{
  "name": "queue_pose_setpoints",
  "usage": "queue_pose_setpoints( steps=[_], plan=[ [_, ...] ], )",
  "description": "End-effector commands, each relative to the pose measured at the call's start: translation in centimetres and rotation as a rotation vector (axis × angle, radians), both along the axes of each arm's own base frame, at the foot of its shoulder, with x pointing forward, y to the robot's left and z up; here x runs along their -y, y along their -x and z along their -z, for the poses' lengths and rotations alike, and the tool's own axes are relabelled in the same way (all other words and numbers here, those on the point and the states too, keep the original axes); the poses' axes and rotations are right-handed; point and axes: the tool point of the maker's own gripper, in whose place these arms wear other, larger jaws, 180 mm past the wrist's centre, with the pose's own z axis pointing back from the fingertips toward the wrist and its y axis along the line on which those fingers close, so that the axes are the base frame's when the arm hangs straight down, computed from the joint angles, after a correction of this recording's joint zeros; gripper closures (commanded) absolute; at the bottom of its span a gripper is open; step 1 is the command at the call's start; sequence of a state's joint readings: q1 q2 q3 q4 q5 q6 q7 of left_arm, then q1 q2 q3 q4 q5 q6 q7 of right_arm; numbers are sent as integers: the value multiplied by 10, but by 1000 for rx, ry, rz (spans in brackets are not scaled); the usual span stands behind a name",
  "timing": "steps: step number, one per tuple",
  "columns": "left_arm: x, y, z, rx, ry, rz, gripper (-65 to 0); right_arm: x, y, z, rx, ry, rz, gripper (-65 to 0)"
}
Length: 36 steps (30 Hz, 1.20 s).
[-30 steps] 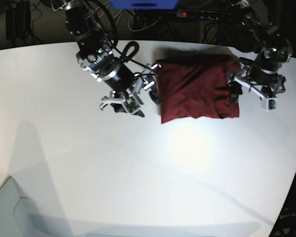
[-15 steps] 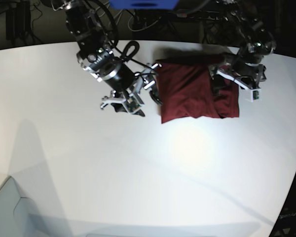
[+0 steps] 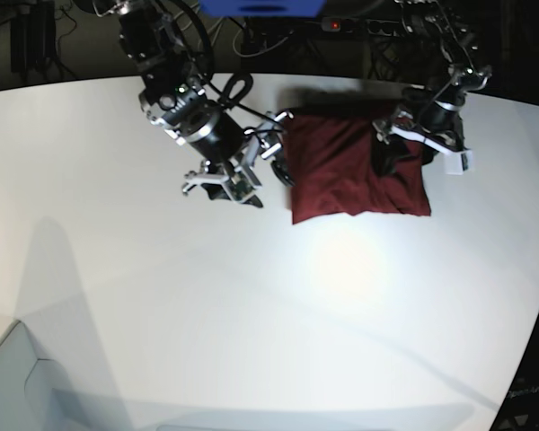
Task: Layout the t-shirt on the table in an organized manner, then fold the t-shirt properly
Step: 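Drag the bundle with the left gripper toward the table center and release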
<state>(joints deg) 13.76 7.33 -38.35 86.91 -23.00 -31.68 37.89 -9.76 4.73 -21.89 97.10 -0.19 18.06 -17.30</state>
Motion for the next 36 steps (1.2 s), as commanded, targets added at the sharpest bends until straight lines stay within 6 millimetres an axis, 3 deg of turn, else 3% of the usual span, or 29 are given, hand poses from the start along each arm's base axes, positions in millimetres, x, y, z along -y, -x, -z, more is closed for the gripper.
queue_pose_setpoints(
  steps=[1, 9, 16, 20, 24, 36],
  plan=[
    [8, 28, 29, -170, -8, 42, -456, -4, -6, -16, 49, -37, -1, -340],
    [3, 28, 29, -177, -27, 49, 0, -1, -7, -17, 52, -37, 6, -340],
    [4, 25, 37, -204, -63, 146, -2, 44, -31, -23, 83, -15, 133, -340],
    [7, 16, 32, -188, -117, 237, -2, 71, -39, -31, 107, -1, 202, -340],
    [21, -13, 17, -128, -196, 420, -2, 94, -45, -35, 122, 9, 264, -340],
    [87, -98, -61, 133, -478, 869, -2, 185, -47, -34, 125, 69, 495, -340]
  ],
)
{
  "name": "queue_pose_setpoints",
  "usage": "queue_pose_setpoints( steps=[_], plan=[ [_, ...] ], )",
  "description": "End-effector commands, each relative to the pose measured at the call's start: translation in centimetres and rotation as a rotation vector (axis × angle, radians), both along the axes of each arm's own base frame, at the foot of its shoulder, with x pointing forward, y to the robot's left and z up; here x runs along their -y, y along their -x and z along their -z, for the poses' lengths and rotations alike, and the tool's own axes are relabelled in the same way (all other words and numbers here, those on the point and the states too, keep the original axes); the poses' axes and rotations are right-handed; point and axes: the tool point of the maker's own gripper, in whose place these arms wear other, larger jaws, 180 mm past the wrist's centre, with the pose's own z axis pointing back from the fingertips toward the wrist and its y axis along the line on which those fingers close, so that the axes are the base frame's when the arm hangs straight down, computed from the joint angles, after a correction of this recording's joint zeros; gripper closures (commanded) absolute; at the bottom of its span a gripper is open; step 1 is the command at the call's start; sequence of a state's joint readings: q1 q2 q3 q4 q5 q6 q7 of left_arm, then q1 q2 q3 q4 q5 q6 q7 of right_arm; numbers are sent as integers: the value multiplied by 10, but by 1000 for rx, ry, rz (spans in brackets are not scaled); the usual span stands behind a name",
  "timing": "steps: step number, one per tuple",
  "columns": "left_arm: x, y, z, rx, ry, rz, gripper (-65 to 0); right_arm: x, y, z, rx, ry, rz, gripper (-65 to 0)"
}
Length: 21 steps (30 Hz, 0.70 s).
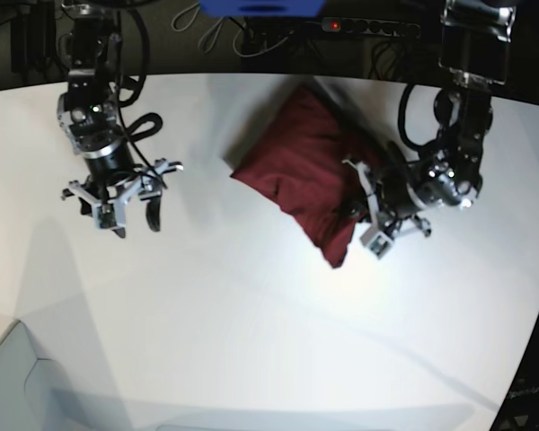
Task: Layout the t-shirt on the table in an organized manner, then fold the t-shirt properly
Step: 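Drag the bundle with the left gripper toward the table center and release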
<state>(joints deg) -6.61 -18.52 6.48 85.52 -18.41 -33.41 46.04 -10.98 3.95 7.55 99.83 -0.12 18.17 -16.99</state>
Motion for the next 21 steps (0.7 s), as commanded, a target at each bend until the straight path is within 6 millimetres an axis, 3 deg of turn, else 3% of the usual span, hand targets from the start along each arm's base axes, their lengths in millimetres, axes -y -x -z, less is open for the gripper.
queue_pose_setpoints(
  steps=[1, 6, 8, 10, 15, 21],
  plan=[
    [12, -16, -22, 72, 25, 41, -2, 10, -5, -17, 59, 2, 21, -340],
    [60, -40, -56, 169, -6, 208, -2, 48, -1, -18, 59, 24, 118, -340],
    [77, -42, -61, 185, -25, 275, -2, 62, 1, -19, 61, 33, 154, -340],
    [100, -43, -56, 171, -37, 336, -2, 76, 5, -20, 63, 42, 191, -340],
    [123, -52, -32, 152, -141, 413, -2, 98, 14, -19, 54, 58, 247, -340],
    [147, -58, -18, 222, -196, 456, -2, 103, 22, -14, 37, 66, 257, -340]
  ],
)
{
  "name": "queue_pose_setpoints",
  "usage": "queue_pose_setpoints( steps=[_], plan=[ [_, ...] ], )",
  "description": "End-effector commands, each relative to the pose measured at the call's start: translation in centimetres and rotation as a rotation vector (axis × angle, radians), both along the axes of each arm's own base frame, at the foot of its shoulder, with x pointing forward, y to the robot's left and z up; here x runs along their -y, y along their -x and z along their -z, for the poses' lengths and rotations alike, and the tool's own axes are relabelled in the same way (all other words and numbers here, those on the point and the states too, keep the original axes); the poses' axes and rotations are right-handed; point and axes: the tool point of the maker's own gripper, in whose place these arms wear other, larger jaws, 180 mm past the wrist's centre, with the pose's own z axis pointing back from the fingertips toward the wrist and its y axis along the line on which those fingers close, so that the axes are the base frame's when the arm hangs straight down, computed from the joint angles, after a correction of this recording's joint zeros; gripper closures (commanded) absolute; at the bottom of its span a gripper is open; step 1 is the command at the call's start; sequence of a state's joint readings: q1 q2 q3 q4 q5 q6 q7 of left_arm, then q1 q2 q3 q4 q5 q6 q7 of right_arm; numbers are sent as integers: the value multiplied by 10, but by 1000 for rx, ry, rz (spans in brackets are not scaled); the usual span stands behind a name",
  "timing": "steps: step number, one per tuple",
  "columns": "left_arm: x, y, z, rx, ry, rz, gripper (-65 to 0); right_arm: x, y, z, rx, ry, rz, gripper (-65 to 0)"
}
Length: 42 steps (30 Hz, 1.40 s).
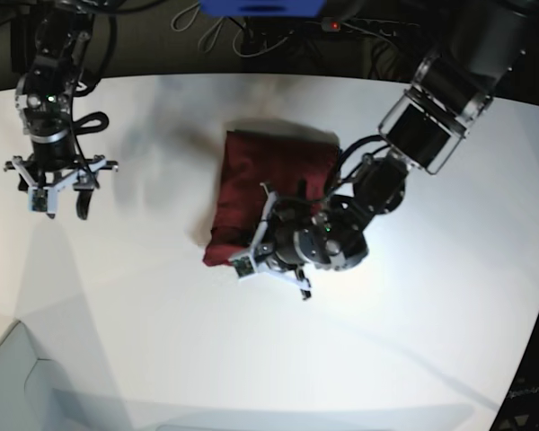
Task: Layout the t-shirt on the table in an organized manner, then fold the t-shirt properly
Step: 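Drag the bundle with the left gripper toward the table center and release, then pat the bundle edge with the left gripper to square it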
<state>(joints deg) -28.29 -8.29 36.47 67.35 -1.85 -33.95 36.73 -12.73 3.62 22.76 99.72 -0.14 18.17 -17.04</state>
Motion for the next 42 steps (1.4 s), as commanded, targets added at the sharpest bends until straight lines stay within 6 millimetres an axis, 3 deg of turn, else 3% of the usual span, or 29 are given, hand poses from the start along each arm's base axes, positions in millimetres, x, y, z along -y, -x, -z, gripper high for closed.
queue_pose_setpoints(
  steps=[1, 11, 15, 19, 24, 32, 36, 40, 42],
  plan=[
    [10, -14, -18, 49, 36, 8, -2, 5, -3, -14, 52, 16, -1, -340],
    [17, -21, -12, 123, -57, 36, -15, 6, -1, -12, 41, 15, 3, -340],
    [15, -27, -18, 171, -87, 38, -143, 6, -1, -12, 41, 15, 3, -340],
    [17, -31, -32, 230, -100, 52, -325, 6, -1, -12, 41, 14, 4, -340],
    [8, -51, -64, 313, -77, 3, -476, 6, -1, -12, 41, 14, 4, -340],
    [-12, -70, -102, 417, -58, -71, -504, 6, -1, -12, 41, 14, 4, -340],
    [-50, -76, -100, 376, -89, -206, -504, 6, 0, -12, 41, 15, 3, -340],
    [-125, -70, -99, 353, -95, -415, -500, 6, 9, -6, 22, 19, 0, -336],
    [-155, -57, -94, 333, -91, -506, -458, 6, 13, -3, 11, 19, 0, -307]
  ],
)
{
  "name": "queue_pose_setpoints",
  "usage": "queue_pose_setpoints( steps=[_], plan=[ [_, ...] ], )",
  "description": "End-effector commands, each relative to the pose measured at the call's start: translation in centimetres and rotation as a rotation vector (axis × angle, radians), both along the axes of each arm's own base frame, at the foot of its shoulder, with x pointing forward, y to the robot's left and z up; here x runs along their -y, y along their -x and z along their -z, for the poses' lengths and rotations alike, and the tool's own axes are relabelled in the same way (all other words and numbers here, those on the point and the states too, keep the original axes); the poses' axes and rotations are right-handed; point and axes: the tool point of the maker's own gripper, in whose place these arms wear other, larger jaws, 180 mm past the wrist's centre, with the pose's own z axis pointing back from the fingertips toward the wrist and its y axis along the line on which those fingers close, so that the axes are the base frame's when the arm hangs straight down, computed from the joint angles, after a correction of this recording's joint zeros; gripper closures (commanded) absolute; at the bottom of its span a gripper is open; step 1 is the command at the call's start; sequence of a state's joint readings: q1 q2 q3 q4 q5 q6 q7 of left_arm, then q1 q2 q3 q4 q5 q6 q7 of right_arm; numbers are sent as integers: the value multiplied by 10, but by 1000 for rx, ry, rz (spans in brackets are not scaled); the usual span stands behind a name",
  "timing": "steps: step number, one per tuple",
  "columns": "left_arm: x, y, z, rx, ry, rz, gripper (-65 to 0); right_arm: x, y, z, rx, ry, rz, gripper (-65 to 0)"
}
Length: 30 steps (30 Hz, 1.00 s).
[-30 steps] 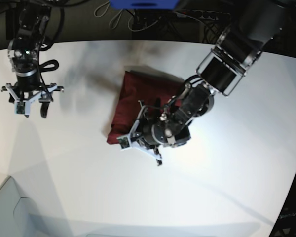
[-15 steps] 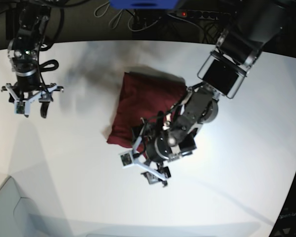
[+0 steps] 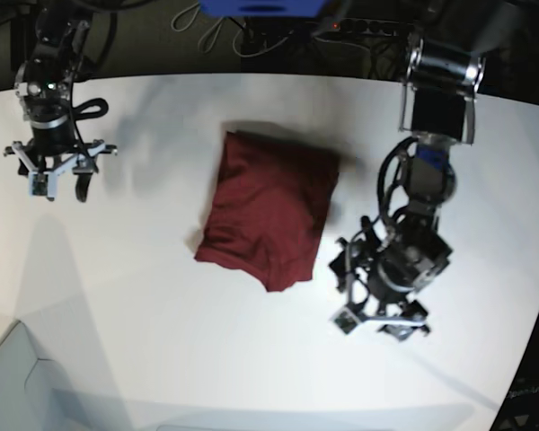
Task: Layout the t-shirt on the table in an organized manner, then fold the t-shirt properly
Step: 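Pat the bundle edge with the left gripper to square it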
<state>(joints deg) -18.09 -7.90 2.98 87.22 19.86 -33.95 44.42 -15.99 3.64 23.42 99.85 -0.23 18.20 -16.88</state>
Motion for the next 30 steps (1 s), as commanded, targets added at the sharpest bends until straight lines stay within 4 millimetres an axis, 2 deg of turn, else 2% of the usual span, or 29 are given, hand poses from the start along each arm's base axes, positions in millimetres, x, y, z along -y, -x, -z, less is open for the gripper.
queue_pose_setpoints(
  steps=[1, 2, 4, 6, 7, 8, 9, 11, 14, 15, 18, 21, 27, 30],
  plan=[
    [-9, 0, -15, 45, 28, -34, -418, 1, -3, -13, 50, 13, -10, -277],
    [-27, 9, -12, 39, 36, -89, -368, 1, -1, -11, 42, 13, -10, -235],
    [-67, 33, -5, 24, 54, -217, -222, 0, 2, -8, 34, 6, -7, -111],
    [-94, 55, -1, 15, 51, -303, -96, -8, 4, -5, 36, -20, 0, -3],
    [-108, 70, 5, -1, 47, -346, -26, -12, 4, -7, 44, -33, 5, 0],
    [-115, 83, 9, -16, 48, -380, 0, -17, 5, -7, 49, -44, 7, 0],
    [-123, 97, 15, -31, 52, -417, 0, -20, 9, -8, 47, -49, 6, 0],
    [-126, 121, 25, -57, 69, -456, -22, -35, 11, -14, 56, -51, -39, 0],
    [-102, 142, 43, -109, 122, -456, 0, -61, 16, -16, 44, -64, -161, 0],
    [-86, 143, 48, -126, 152, -438, 0, -65, 17, -15, 36, -67, -185, 0],
    [-52, 143, 59, -162, 215, -403, -1, -68, 21, -12, 21, -70, -204, 0],
    [-23, 146, 82, -236, 264, -385, -1, -66, 32, -4, -15, -65, -205, 0],
    [-4, 139, 109, -301, 311, -353, -1, -53, 38, -1, -36, -40, -190, 0],
    [3, 134, 114, -298, 336, -337, -1, -42, 39, -3, -32, -30, -161, 0]
  ],
)
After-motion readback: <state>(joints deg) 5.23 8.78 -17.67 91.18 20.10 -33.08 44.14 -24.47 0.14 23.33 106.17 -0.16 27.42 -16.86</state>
